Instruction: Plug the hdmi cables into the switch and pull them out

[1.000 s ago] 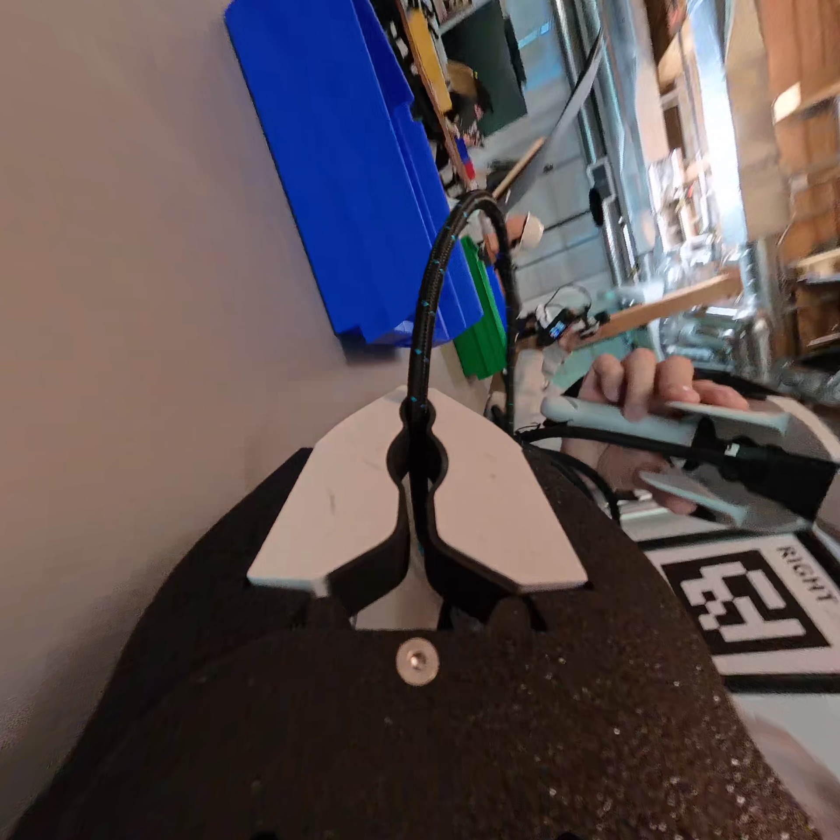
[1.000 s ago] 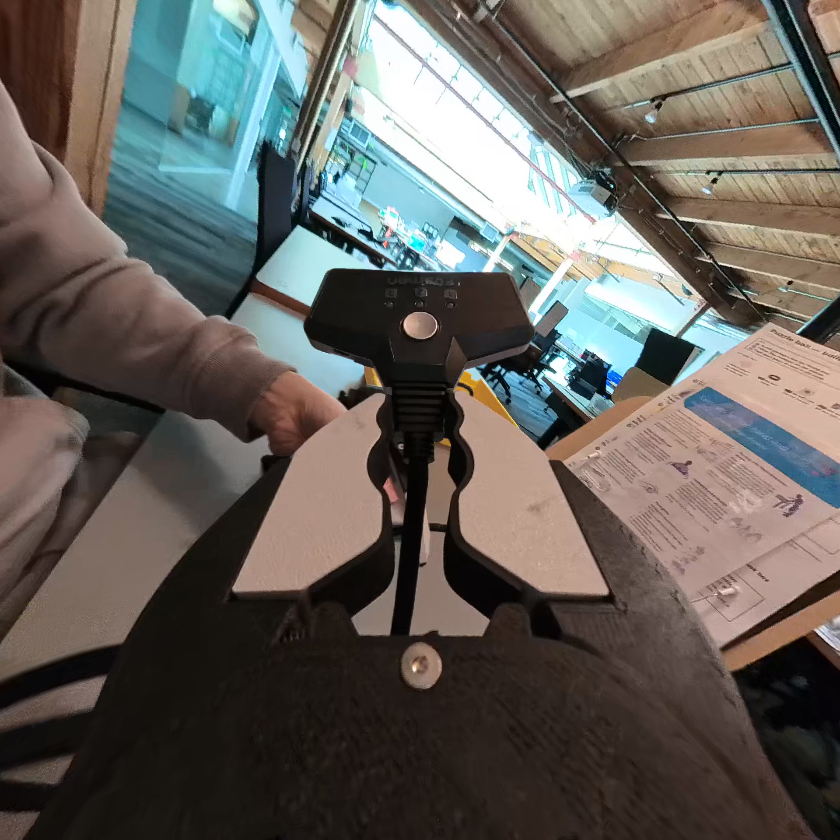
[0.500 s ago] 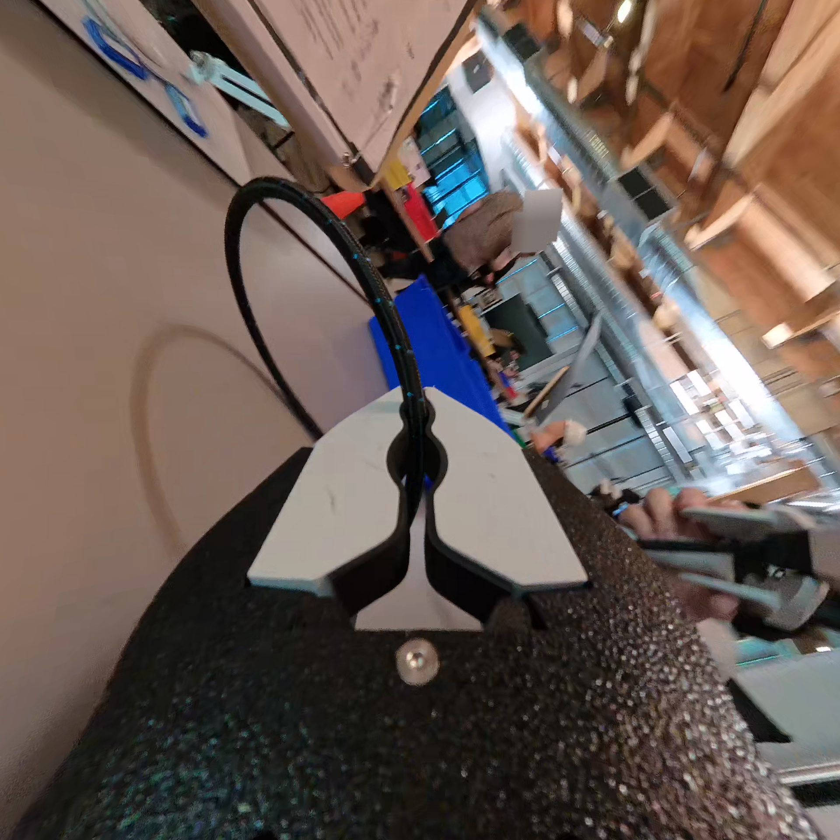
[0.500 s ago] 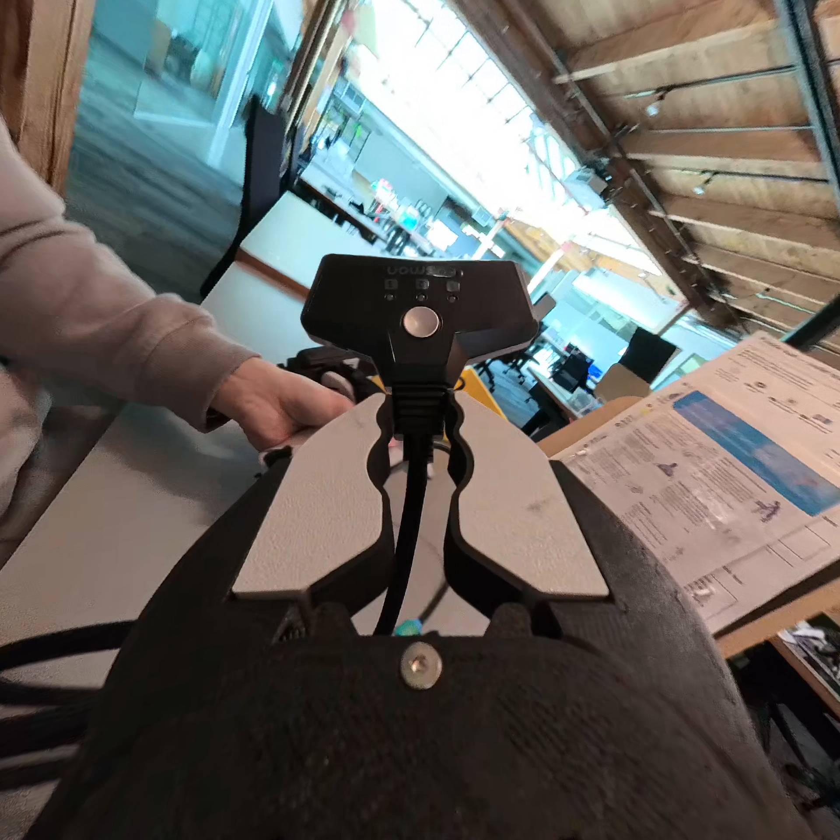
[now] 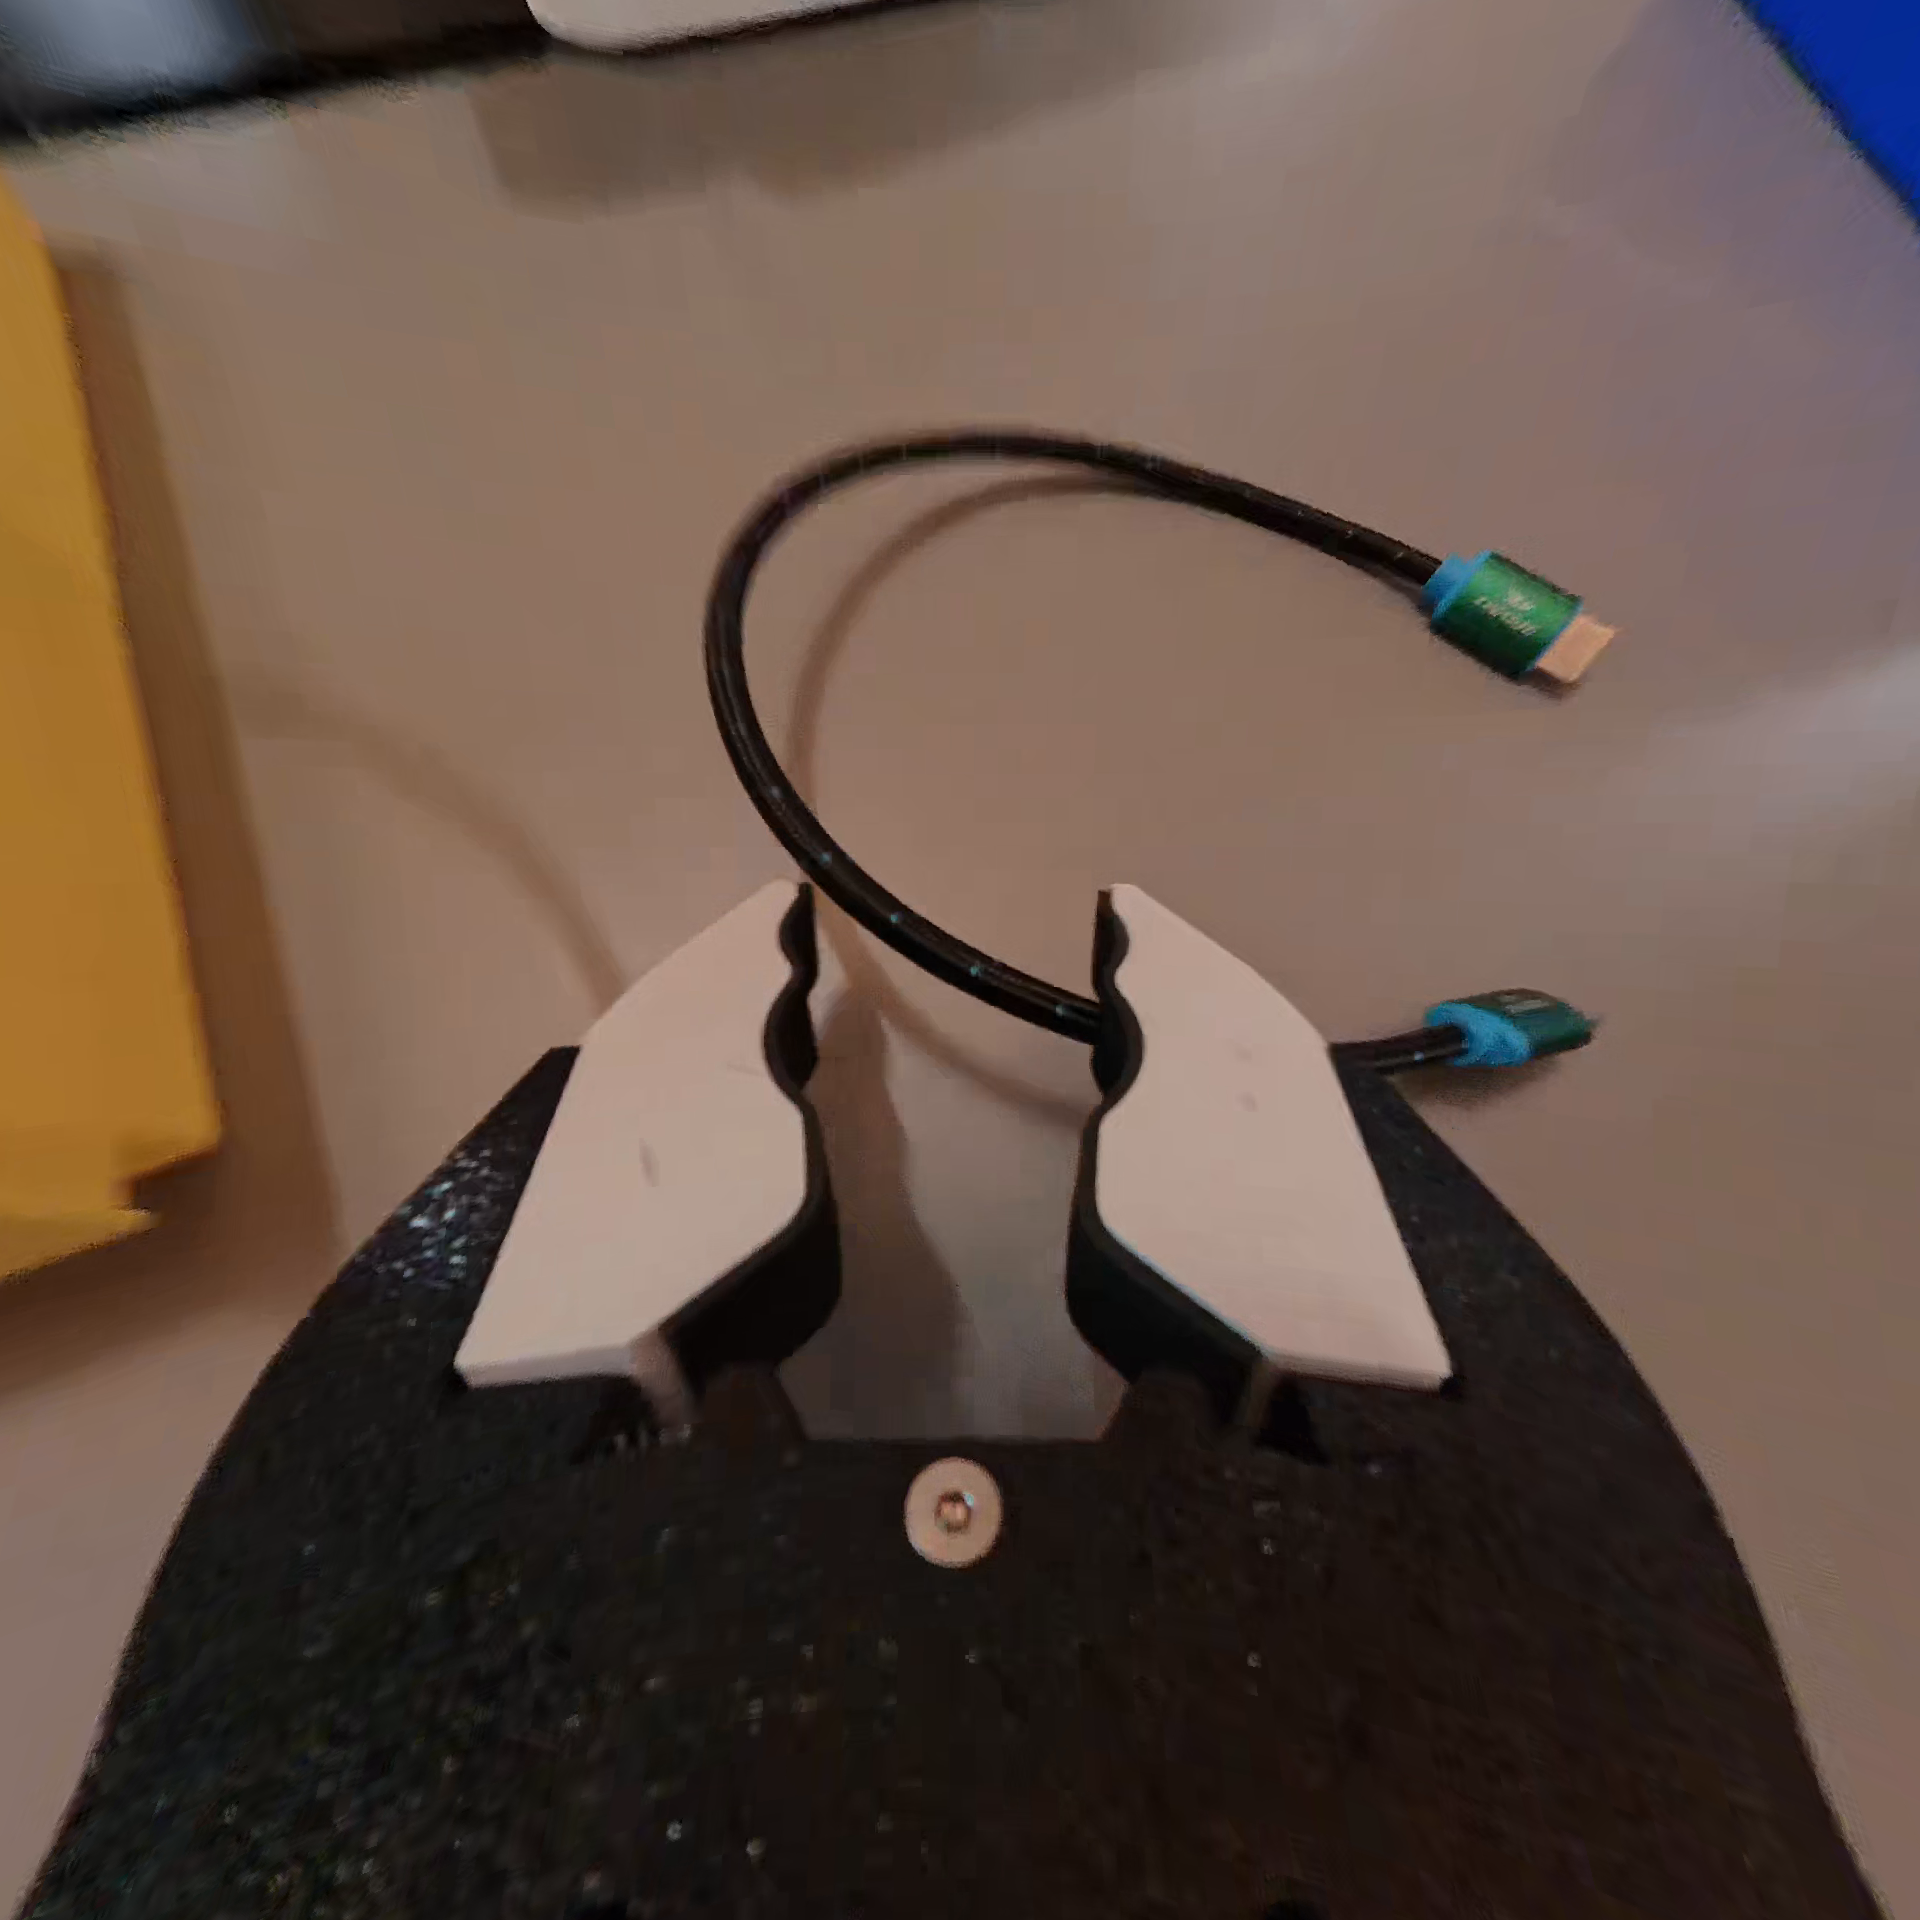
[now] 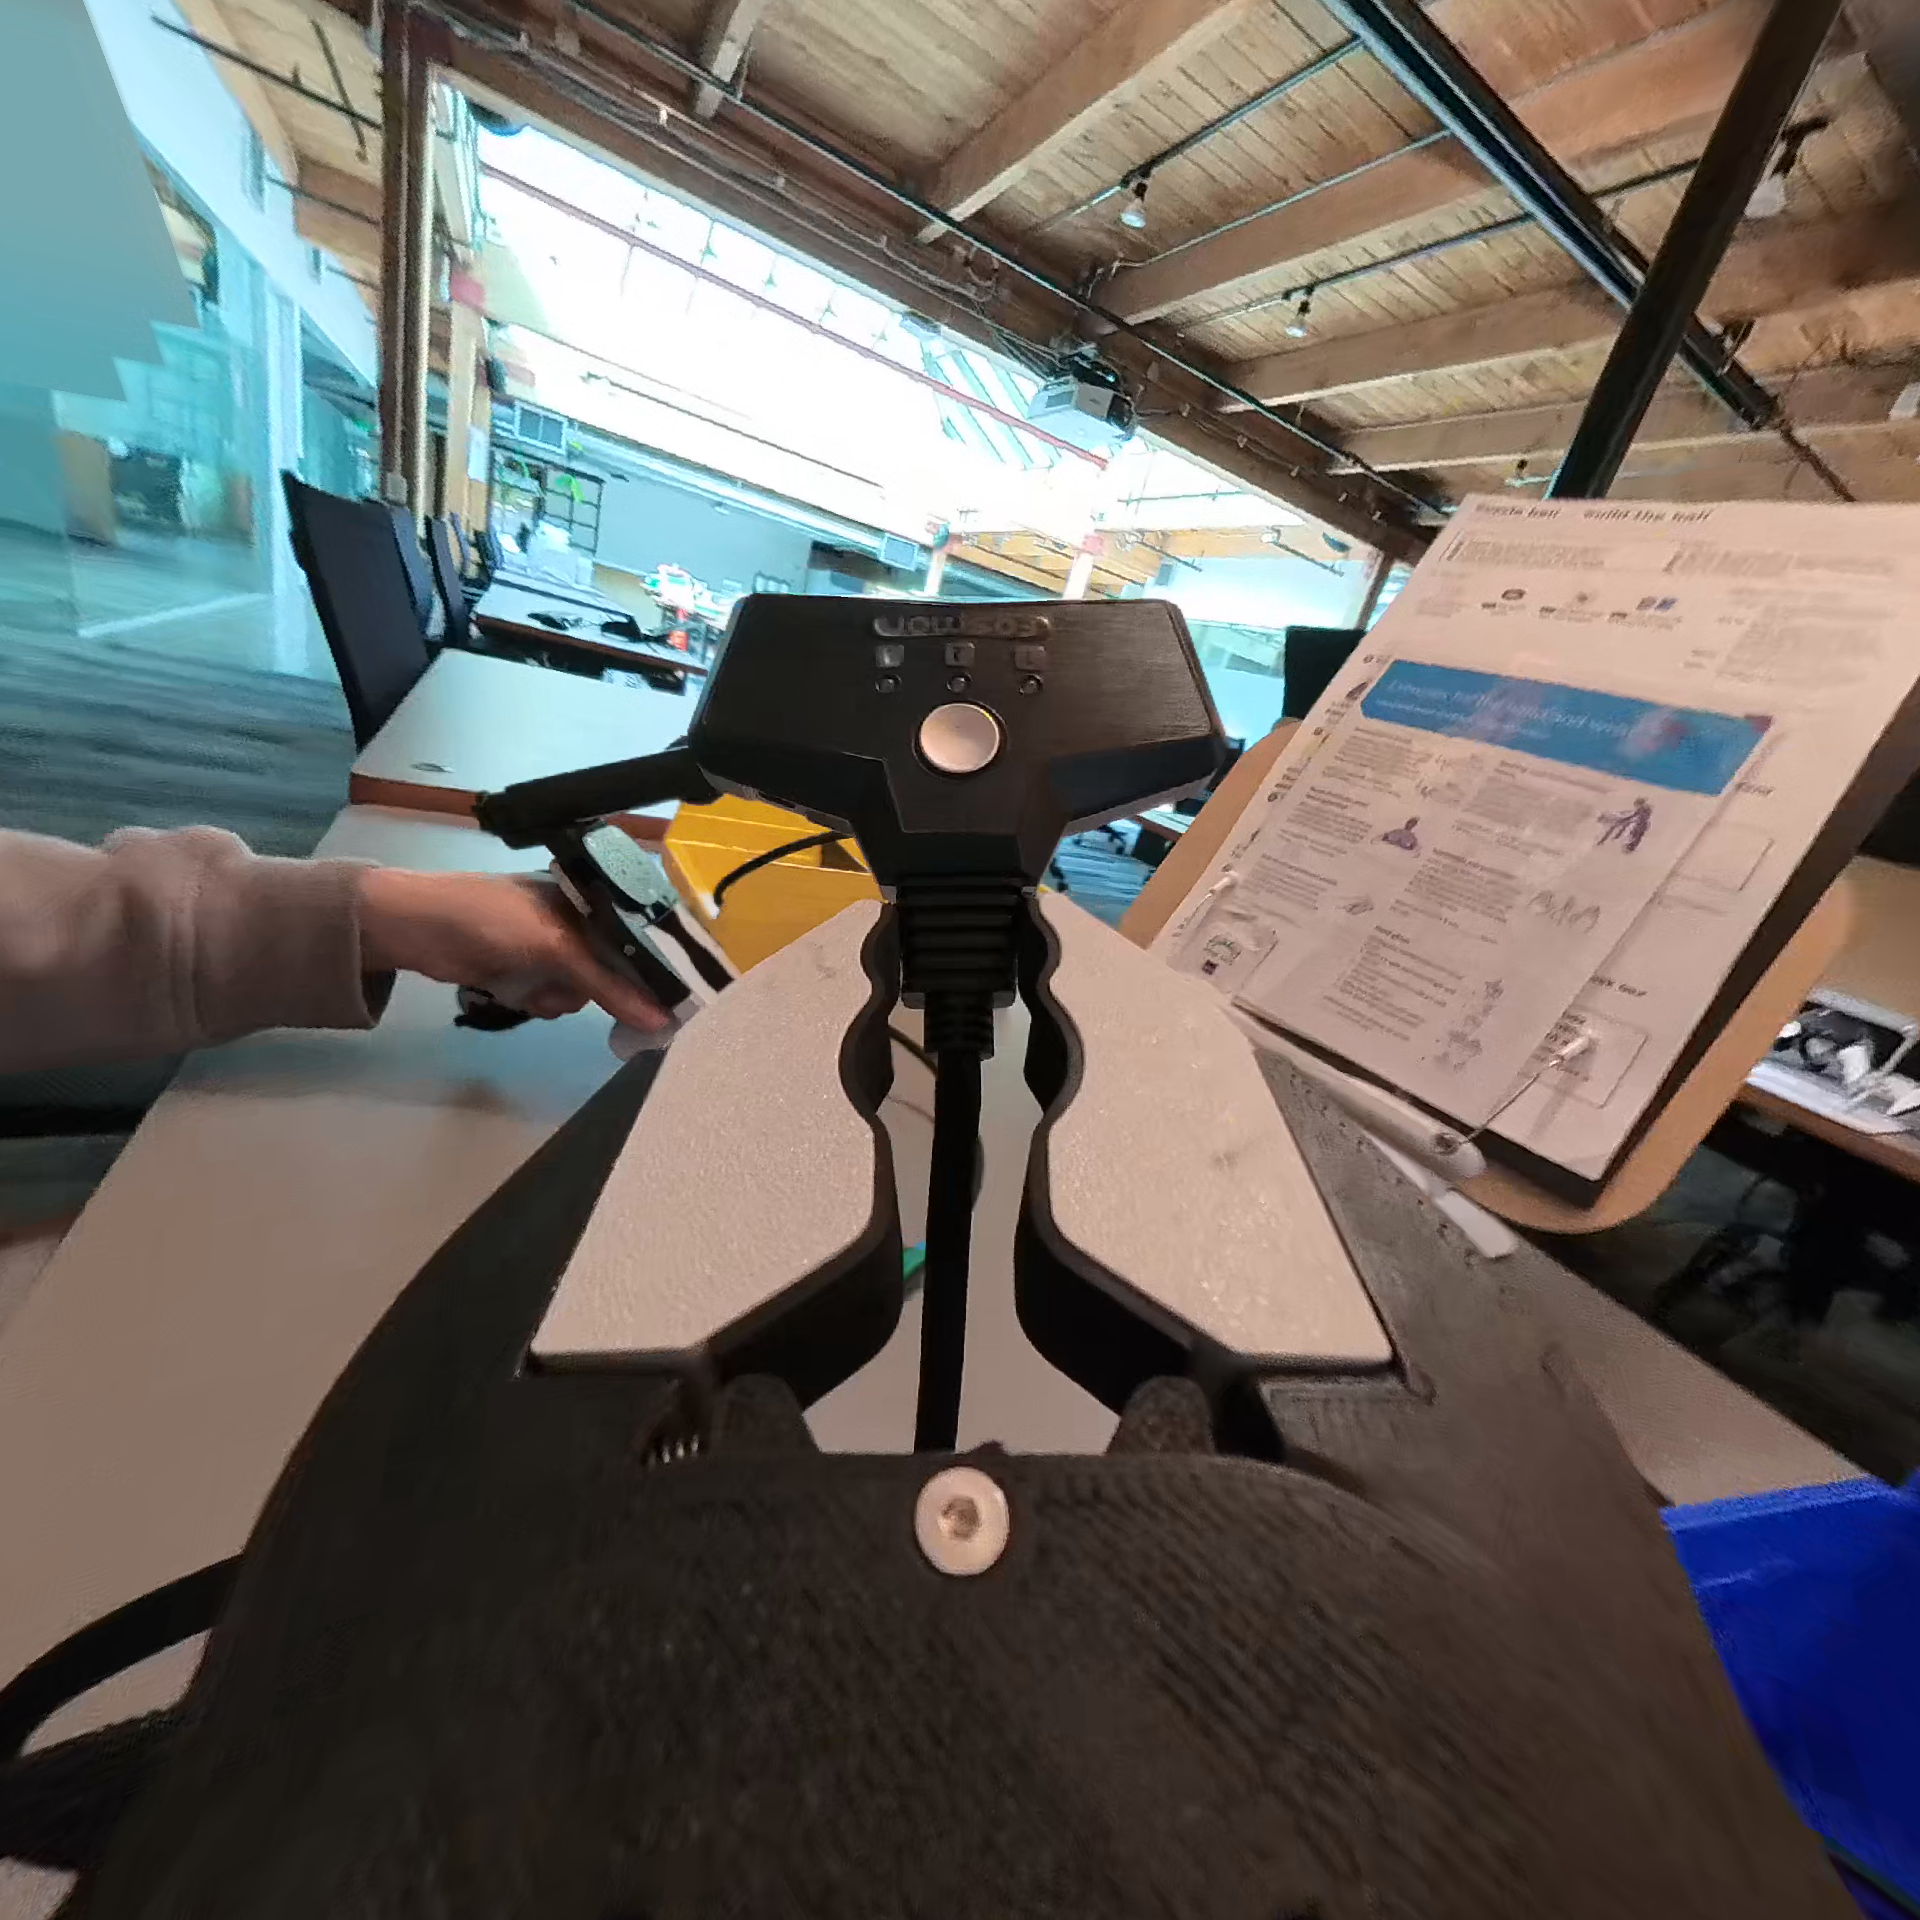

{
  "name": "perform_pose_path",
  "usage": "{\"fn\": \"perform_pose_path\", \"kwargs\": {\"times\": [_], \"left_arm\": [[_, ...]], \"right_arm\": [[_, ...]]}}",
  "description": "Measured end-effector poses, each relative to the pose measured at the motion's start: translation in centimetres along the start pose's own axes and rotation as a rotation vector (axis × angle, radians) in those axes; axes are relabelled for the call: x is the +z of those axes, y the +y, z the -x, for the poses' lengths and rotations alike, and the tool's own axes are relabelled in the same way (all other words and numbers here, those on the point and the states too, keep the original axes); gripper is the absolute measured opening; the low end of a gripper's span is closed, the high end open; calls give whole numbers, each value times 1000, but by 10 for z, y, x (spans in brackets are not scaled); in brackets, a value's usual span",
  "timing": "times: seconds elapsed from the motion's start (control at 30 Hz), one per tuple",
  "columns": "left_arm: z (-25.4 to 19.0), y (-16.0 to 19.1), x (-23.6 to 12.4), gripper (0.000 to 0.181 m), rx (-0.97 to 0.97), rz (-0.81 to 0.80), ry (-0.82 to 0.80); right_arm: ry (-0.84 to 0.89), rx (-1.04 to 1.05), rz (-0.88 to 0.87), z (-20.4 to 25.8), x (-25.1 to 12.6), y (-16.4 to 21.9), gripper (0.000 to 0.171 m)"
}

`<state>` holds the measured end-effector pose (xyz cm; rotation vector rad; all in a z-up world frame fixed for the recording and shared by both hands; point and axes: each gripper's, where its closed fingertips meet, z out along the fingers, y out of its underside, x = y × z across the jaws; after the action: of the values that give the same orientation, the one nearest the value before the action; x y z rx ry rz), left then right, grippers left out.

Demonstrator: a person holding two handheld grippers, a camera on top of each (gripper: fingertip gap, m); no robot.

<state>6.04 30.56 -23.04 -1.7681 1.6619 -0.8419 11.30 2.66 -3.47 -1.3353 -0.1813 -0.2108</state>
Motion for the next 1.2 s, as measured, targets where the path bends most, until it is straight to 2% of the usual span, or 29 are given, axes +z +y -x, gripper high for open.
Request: {"fn": "perform_pose_path", "kwargs": {"times": [0.07,0.17,0.23,0.33,0.43,0.5,0.6,0.77,0.83,0.87,0.97,1.07,1.13,1.2], "left_arm": [[7,-7,-8,65,146,-28,-82],[8,-24,-24,71,331,-80,-182],[-6,-44,-36,78,459,-181,-200],[-49,-79,-55,83,684,-444,-181],[-111,-99,-80,75,937,-752,-90],[-141,-107,-92,76,1072,-858,-63],[-168,-122,-106,81,1173,-929,-50],[-194,-136,-125,77,1411,-1041,-152],[-205,-132,-125,71,1498,-1045,-139],[-211,-129,-127,58,1538,-1061,-132],[-212,-129,-128,42,1590,-1034,-177],[-211,-133,-128,39,1568,-1014,-249],[-216,-138,-136,38,1495,-1036,-231],[-219,-146,-143,38,1394,-1044,-194]], "right_arm": [[-1,54,0,-1,6,6,21],[-10,149,1,-2,13,11,21],[-45,216,-8,2,18,11,22],[-116,317,-33,14,26,7,21],[-204,357,-4,33,35,9,21],[-246,389,48,44,41,14,21],[-295,404,72,57,47,17,21],[-346,360,126,74,52,21,21],[-357,332,148,79,53,23,21],[-356,327,154,80,54,24,21],[-336,267,133,78,53,23,21],[-282,100,80,72,51,20,21],[-286,78,13,72,49,11,24],[-262,93,-38,64,44,1,34]]}}
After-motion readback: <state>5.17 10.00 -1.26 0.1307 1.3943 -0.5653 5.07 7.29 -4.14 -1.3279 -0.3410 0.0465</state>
